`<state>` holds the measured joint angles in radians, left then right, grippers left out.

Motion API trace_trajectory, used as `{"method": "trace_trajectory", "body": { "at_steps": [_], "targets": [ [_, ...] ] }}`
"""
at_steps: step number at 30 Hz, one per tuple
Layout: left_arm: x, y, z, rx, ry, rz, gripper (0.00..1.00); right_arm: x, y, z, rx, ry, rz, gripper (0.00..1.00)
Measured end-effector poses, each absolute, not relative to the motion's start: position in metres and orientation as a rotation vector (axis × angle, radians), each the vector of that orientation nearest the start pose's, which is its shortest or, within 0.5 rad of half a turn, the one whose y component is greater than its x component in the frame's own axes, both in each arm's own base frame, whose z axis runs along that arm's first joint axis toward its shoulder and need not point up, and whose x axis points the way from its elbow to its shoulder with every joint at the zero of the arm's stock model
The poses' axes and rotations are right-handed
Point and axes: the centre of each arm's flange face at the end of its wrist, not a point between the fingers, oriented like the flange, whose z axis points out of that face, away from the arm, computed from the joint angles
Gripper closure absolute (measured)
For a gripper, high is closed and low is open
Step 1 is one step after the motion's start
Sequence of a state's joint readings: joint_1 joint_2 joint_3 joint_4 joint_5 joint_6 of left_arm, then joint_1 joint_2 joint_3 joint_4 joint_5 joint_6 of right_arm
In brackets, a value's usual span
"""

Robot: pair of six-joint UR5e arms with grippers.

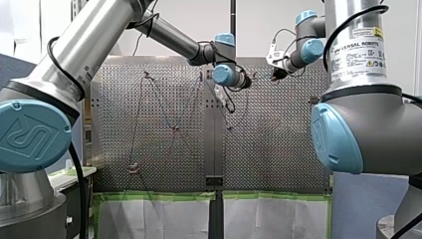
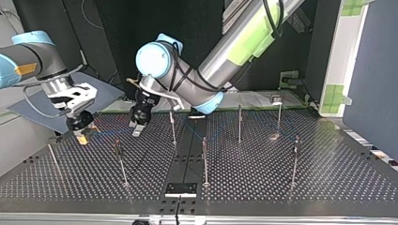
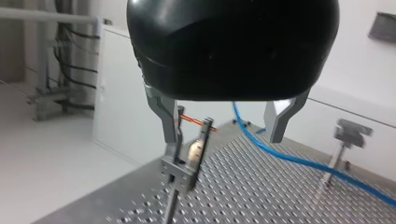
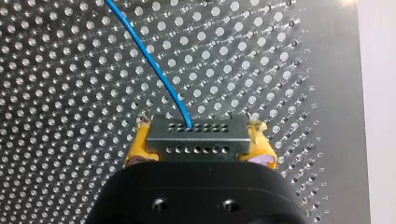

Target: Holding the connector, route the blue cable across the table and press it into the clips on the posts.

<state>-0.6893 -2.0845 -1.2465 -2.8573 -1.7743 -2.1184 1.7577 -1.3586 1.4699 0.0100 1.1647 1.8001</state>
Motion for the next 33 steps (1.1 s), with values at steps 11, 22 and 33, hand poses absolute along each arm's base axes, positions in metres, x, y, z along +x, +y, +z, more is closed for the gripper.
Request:
{"method": "trace_trajectory", "body": {
  "at_steps": [11,22,33],
  "targets": [
    [0.475,-0.538,0.385,-0.083,1.476,-0.911,0.10,0.273,-0.516,0.424,-2.234,1.616,-2.317,1.00],
    [0.458,-0.547,0.378,-0.016,1.541,-0.902,0.10,0.273,-0.516,0.424,-2.234,1.616,-2.317,1.00],
    [0.438,-0.536,0.374,0.000,1.600,-0.767,0.10,0.273,-0.516,0.424,-2.234,1.616,-2.317,1.00]
  ]
}}
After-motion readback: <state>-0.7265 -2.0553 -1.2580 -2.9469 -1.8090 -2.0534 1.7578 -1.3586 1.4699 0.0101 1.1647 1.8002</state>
